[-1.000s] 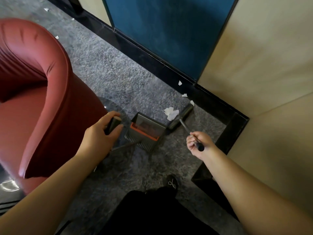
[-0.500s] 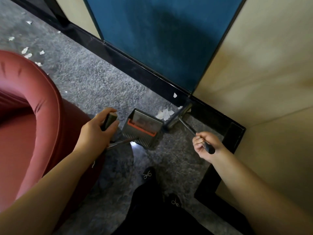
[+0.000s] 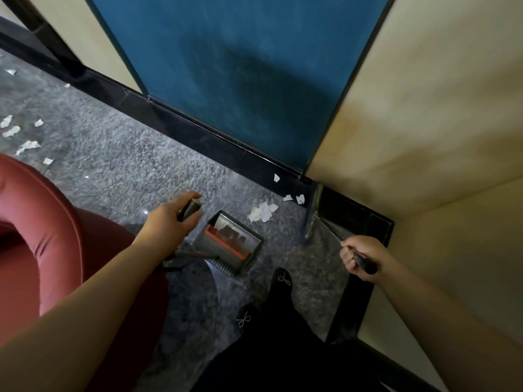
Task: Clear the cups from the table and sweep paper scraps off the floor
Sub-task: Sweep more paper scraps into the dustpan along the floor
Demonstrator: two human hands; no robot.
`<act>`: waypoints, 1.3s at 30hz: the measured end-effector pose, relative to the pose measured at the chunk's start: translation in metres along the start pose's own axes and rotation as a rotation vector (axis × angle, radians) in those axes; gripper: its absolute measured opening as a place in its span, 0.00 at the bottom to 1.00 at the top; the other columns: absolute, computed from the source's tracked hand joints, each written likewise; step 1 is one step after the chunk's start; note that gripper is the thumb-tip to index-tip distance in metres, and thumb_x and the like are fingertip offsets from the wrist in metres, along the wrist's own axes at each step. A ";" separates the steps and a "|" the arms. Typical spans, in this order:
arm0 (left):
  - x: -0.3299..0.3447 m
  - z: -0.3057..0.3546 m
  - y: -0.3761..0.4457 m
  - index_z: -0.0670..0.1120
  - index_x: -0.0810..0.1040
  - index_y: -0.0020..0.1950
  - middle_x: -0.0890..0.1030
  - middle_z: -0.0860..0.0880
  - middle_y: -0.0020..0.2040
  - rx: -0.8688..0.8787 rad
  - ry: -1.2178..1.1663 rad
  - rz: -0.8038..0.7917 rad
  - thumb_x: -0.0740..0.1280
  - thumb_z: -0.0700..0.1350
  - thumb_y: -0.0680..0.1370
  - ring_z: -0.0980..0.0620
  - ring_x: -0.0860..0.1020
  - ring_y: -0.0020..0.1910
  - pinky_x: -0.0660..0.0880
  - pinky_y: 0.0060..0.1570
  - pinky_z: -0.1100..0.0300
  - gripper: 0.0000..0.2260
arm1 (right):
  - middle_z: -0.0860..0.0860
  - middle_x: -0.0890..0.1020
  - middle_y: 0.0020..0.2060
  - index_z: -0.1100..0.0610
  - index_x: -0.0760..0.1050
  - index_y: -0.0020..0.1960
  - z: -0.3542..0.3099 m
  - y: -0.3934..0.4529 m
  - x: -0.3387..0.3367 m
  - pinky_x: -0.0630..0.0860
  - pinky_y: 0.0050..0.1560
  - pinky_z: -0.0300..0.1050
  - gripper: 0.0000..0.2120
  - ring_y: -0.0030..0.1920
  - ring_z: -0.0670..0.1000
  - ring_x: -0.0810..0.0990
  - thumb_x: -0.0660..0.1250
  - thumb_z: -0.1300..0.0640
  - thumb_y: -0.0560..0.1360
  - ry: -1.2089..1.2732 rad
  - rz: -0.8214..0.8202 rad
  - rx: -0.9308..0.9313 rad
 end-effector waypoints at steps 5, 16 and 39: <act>0.010 0.018 0.042 0.59 0.76 0.65 0.79 0.58 0.38 -0.026 -0.001 -0.013 0.70 0.49 0.78 0.60 0.77 0.29 0.70 0.27 0.70 0.16 | 0.49 0.68 0.20 0.56 0.63 0.38 -0.045 0.022 -0.003 0.60 0.17 0.32 0.14 0.15 0.44 0.65 0.52 0.61 0.82 -0.126 0.078 -0.014; 0.037 0.076 0.123 0.60 0.73 0.68 0.78 0.52 0.47 0.033 0.069 -0.070 0.68 0.51 0.79 0.64 0.72 0.32 0.67 0.32 0.69 0.18 | 0.50 0.69 0.22 0.56 0.67 0.42 -0.099 0.047 0.022 0.63 0.18 0.34 0.09 0.18 0.45 0.66 0.55 0.62 0.81 -0.403 0.057 0.018; -0.012 0.070 0.156 0.59 0.72 0.70 0.78 0.48 0.46 0.109 0.139 -0.184 0.67 0.51 0.79 0.58 0.72 0.31 0.69 0.34 0.59 0.19 | 0.52 0.72 0.23 0.52 0.52 0.78 -0.107 0.041 0.075 0.63 0.19 0.36 0.28 0.18 0.46 0.67 0.56 0.64 0.81 -0.509 0.005 -0.063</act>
Point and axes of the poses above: each hand's wrist, its own y-axis towards the middle knuckle, its own x-axis out of the palm, z = x × y, the point moved 6 cm from there along y, towards the middle knuckle
